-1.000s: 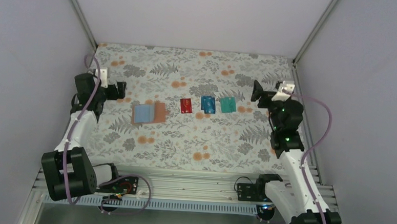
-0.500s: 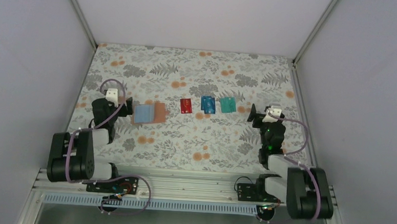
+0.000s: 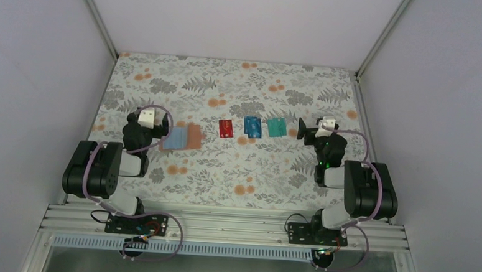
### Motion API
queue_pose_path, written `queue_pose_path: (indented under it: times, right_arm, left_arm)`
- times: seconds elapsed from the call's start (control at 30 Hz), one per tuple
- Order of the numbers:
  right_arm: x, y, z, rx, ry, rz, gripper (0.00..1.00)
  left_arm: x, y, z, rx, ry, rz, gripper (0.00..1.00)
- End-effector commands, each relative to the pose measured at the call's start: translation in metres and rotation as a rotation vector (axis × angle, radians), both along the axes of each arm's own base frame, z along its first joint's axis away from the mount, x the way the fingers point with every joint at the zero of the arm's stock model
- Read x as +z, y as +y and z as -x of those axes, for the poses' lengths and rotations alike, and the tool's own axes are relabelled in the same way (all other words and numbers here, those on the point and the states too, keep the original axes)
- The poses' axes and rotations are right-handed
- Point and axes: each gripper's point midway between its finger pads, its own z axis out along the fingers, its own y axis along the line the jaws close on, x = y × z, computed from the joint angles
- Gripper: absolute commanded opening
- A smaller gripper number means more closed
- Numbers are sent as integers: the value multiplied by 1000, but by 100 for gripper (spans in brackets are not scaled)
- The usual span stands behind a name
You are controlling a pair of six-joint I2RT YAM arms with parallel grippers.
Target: Take the credit cards out of the card holder
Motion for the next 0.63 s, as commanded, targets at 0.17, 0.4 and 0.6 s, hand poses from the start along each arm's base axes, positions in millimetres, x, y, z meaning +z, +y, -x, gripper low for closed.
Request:
queue_pose_path:
  times: [0.17,0.4,0.6]
  right_arm:
    - [17,-1,-16,38,-38,5,100]
    - [17,-1,-16,37,-38,5,100]
    - [17,-1,-16,36,-38,6,100]
  left_arm:
    - [25,5,-2,36,-110,-34,100]
    - [24,5,-2,36,-111,-34,100]
    - [25,5,-2,35,-114,-35,100]
